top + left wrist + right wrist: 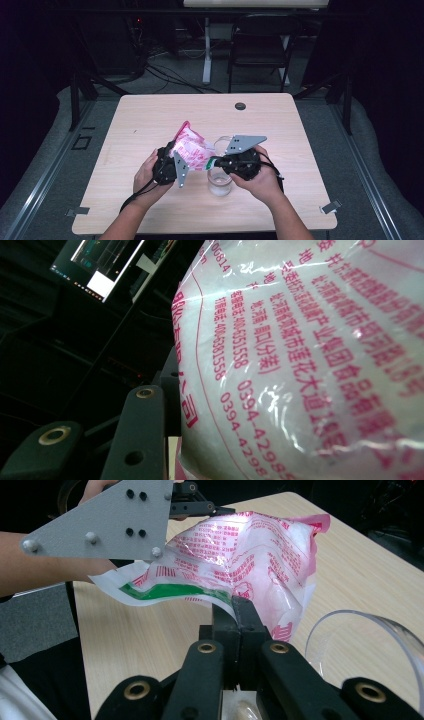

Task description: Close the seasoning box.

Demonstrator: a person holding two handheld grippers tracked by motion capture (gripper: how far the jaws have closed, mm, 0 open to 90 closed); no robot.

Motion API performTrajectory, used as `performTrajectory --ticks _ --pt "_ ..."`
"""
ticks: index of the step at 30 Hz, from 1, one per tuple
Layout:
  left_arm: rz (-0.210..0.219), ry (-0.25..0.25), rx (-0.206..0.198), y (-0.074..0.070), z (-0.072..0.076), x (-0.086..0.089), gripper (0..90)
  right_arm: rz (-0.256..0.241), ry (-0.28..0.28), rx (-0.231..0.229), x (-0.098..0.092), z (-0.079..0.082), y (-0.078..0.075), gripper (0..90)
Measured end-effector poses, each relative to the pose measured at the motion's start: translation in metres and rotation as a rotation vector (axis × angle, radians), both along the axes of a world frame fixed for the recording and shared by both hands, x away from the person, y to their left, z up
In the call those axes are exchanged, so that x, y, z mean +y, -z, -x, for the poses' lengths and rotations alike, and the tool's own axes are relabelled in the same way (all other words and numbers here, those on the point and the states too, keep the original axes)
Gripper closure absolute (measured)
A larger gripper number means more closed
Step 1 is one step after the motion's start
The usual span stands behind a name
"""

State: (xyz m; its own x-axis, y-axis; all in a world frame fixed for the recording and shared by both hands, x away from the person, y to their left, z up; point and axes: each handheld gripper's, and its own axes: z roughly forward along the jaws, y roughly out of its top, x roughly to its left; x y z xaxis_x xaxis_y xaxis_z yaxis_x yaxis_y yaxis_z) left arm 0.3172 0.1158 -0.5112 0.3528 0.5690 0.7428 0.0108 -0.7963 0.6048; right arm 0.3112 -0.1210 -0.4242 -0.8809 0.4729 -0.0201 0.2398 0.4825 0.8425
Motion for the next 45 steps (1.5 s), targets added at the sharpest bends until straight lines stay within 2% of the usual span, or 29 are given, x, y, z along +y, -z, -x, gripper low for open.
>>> performTrajectory --ticks 7,8,9,11,15,16,19,21,30,33,40,45 --pt "-0.043 -0.001 -0.026 0.004 0.004 -0.001 59.1 0.005 0.007 0.009 0.001 0.001 0.005 90.0" --pt "-0.067 -0.001 -0.035 0.006 0.006 -0.003 59.1 -0.010 0.010 0.017 -0.002 0.003 0.011 90.0" --pt "-0.067 -0.001 -0.035 0.006 0.006 -0.003 59.2 -0.010 0.010 0.017 -0.002 0.003 0.011 90.0" --pt "-0.099 -0.002 -0.052 0.007 0.007 -0.005 59.2 -0.004 0.015 0.027 -0.005 0.004 0.016 90.0" --pt "-0.112 -0.002 -0.061 0.008 0.009 -0.007 59.2 -0.008 0.019 0.029 -0.006 0.005 0.018 90.0" --pt "-0.133 -0.004 -0.064 0.008 0.010 -0.007 59.2 -0.005 0.022 0.026 -0.007 0.005 0.018 90.0" --pt "-0.133 -0.002 -0.083 0.008 0.011 -0.008 59.3 -0.003 0.023 0.020 -0.007 0.006 0.018 90.0" --pt "-0.157 -0.006 -0.078 0.007 0.012 -0.007 59.3 -0.004 0.025 0.019 -0.006 0.006 0.019 90.0" --pt "-0.186 -0.009 -0.099 0.004 0.013 -0.009 59.4 -0.012 0.025 0.014 -0.008 0.007 0.020 90.0" --pt "-0.188 -0.010 -0.093 0.002 0.012 -0.009 59.5 -0.018 0.027 0.013 -0.008 0.007 0.020 90.0" --pt "-0.247 -0.008 -0.101 -0.004 0.013 -0.009 59.5 -0.019 0.027 0.014 -0.009 0.006 0.020 90.0" --pt "-0.260 -0.004 -0.109 -0.006 0.013 -0.009 59.6 -0.018 0.024 0.012 -0.009 0.007 0.021 90.0"
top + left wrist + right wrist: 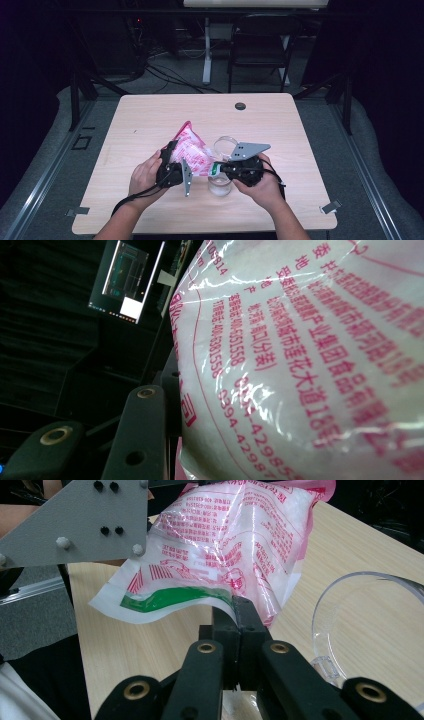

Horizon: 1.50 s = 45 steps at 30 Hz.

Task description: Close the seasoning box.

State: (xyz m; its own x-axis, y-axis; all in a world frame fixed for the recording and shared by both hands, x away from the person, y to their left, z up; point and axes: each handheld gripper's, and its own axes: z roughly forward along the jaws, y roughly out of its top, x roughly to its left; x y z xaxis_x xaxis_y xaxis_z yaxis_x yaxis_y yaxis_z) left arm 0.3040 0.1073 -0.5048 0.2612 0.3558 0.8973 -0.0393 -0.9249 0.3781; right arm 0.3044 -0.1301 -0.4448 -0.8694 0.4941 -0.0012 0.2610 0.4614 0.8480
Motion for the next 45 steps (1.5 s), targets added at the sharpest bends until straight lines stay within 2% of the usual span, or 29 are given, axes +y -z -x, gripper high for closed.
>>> performTrajectory --ticks 9,17,26,45 --pt "-0.024 0.002 -0.007 -0.004 0.000 -0.001 60.0 -0.004 -0.001 0.004 -0.001 0.000 0.001 90.0" --pt "-0.039 0.007 -0.027 -0.001 0.000 -0.005 60.2 0.004 0.003 0.019 -0.004 -0.002 0.004 89.9" --pt "-0.045 0.005 -0.005 0.005 -0.001 -0.006 61.2 0.023 0.003 0.039 -0.004 -0.005 0.012 89.9" --pt "-0.066 0.003 -0.048 -0.003 0.000 -0.008 62.0 0.031 0.002 0.055 -0.004 -0.007 0.018 89.7"
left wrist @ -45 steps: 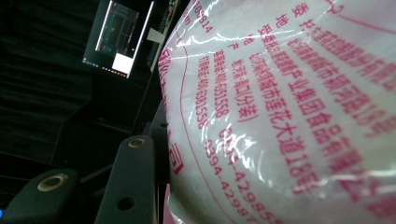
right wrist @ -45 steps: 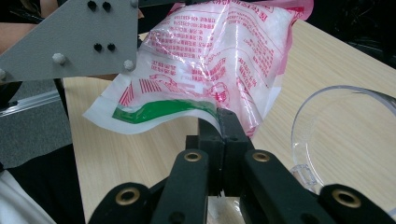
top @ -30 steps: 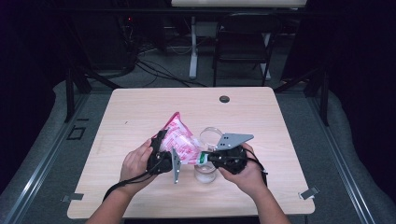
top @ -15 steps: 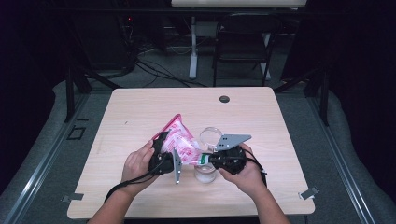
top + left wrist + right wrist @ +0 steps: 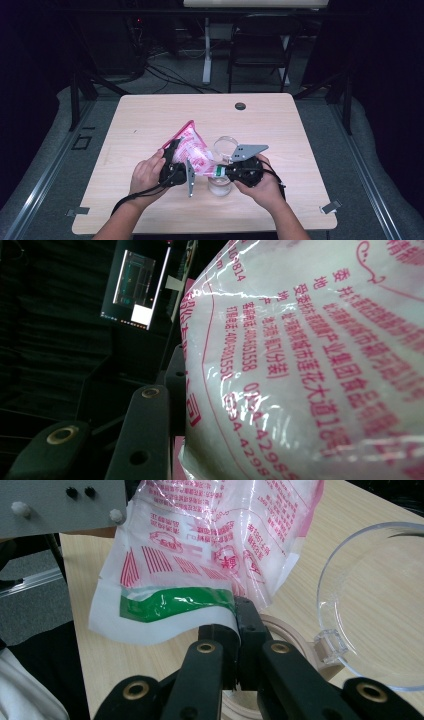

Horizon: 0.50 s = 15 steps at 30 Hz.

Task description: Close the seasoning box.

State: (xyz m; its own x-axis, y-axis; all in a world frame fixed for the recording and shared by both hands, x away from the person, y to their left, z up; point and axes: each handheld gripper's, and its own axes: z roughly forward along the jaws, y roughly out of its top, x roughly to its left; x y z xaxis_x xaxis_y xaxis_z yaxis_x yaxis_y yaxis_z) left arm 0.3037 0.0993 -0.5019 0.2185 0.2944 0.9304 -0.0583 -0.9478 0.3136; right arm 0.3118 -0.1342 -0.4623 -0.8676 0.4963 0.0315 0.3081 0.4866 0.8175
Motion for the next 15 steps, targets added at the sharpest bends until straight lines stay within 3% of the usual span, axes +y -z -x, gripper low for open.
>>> performTrajectory --ticks 7,15 --pt "-0.025 0.006 -0.007 -0.0021 0.0007 -0.0026 62.2 0.001 0.004 0.005 -0.0017 -0.0008 0.0007 89.8" --pt "-0.024 0.017 -0.015 -0.0037 0.0005 -0.0041 62.3 -0.005 0.009 0.005 -0.0030 -0.0011 0.0005 89.8"
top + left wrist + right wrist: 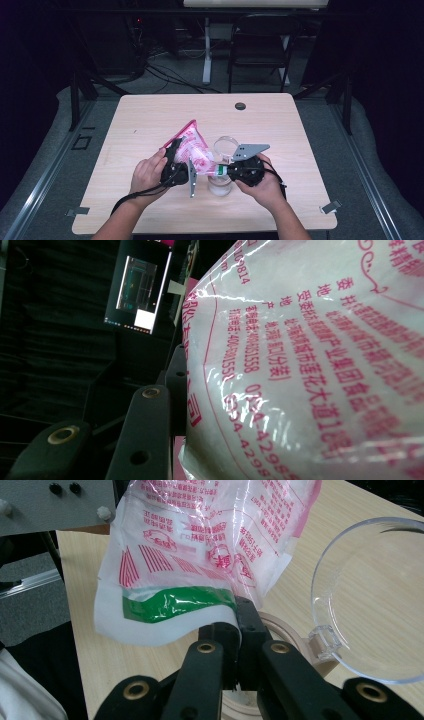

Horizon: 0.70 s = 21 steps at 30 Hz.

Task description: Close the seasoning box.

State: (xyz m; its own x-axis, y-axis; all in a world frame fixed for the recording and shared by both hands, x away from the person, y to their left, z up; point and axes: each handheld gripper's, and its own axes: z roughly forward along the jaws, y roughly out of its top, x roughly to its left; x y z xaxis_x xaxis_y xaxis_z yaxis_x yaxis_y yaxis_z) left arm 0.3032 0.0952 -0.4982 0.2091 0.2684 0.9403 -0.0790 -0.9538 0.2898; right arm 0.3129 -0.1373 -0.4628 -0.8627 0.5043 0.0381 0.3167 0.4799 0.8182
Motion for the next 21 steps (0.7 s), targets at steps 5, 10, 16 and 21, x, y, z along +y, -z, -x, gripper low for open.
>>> performTrajectory --ticks 5,10,16,21 --pt "0.002 -0.008 0.009 -0.0005 0.0006 -0.0010 62.3 0.002 0.002 0.000 -0.0006 -0.0002 0.0000 89.8" --pt "0.005 -0.007 0.011 0.0004 0.0004 -0.0010 62.3 0.004 0.001 -0.001 -0.0007 -0.0005 0.0002 89.9" --pt "0.003 -0.006 0.004 0.0005 0.0005 -0.0009 62.3 0.004 0.002 -0.001 -0.0006 -0.0005 0.0003 89.8" --pt "-0.001 -0.008 0.005 0.0007 0.0007 -0.0011 62.3 0.008 0.001 -0.001 -0.0001 -0.0007 0.0009 89.9"
